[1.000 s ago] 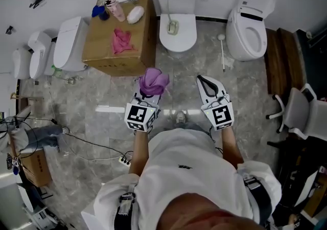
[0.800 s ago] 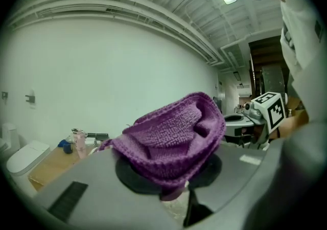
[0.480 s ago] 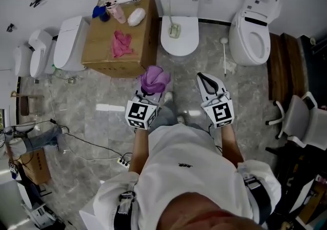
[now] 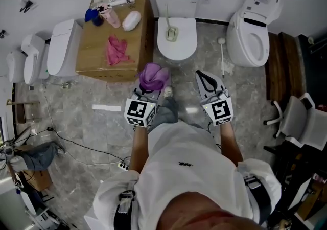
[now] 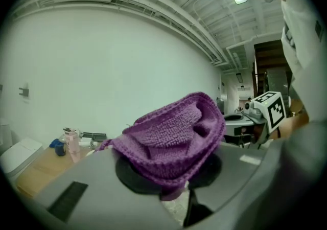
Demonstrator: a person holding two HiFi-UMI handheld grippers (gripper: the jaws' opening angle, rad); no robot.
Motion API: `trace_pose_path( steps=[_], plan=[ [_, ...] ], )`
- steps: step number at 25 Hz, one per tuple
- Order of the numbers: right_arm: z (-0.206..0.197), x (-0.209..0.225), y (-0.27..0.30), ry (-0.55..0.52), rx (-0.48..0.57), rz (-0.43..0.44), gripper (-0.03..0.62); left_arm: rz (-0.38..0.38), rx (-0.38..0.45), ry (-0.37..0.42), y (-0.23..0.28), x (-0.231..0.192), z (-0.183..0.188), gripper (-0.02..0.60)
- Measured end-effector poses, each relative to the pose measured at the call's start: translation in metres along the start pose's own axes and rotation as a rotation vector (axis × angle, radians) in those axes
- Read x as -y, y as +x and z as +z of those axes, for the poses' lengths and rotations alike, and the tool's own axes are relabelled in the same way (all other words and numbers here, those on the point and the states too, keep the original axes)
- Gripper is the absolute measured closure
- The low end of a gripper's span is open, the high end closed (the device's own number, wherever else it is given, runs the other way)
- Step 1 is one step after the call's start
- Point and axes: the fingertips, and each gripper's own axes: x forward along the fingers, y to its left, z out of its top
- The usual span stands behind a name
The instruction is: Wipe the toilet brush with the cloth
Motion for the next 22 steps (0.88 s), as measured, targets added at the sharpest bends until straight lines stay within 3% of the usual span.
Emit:
trace_pose_path(
  steps=[14,22],
  plan=[
    [0.016,0.062,0.131,0.018,-0.037,-0.051,0.597,-0.063,-0.004,0.005,0.102,-0.107,0.031,0.488],
    [0.007,0.09,0.193,0.026,-0.068,-0.084,0.597,-0.104,-0.02,-0.01,0.153,-0.16,0.029,0.488]
  ],
)
